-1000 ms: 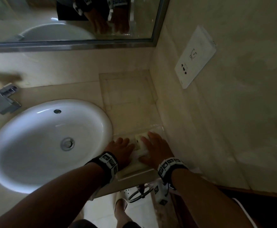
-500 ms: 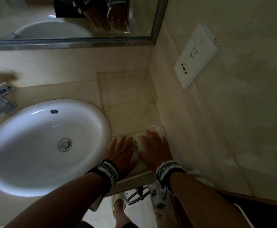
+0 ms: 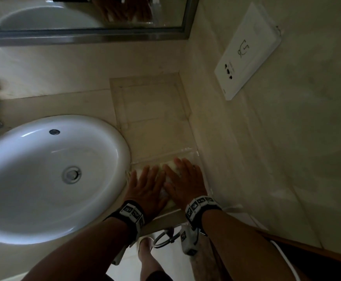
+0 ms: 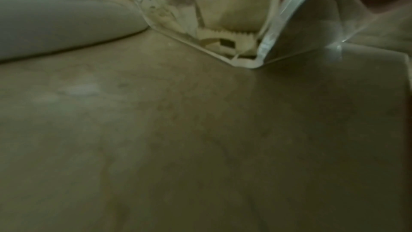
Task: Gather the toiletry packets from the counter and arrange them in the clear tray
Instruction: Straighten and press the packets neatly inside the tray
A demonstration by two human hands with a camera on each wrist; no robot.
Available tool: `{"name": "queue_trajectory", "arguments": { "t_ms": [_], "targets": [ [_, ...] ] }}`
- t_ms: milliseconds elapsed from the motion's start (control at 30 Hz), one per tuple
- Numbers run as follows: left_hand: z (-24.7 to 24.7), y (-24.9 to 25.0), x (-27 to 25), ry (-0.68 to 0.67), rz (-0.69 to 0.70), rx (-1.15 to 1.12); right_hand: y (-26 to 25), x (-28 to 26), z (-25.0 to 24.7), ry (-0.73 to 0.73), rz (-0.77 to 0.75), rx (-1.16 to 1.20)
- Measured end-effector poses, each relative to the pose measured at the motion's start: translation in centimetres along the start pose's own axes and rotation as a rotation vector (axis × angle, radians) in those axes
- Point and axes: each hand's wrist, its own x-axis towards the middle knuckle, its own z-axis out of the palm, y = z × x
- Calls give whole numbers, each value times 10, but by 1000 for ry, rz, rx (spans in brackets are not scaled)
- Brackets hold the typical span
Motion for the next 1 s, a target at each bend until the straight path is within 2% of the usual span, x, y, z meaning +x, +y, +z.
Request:
{"name": "queue_trajectory", "arguments": {
  "t_ms": [133,333,1000],
  "targets": [
    [2,-1,-3,-23,22,-14,0,-4,2,6,-1,19],
    [1,-3,-2,59,67,-44,0,0,7,16,13,21],
    [-10,-9,-1,-43,79,-23,-5,1,-23,-168,43,0]
  ]
}}
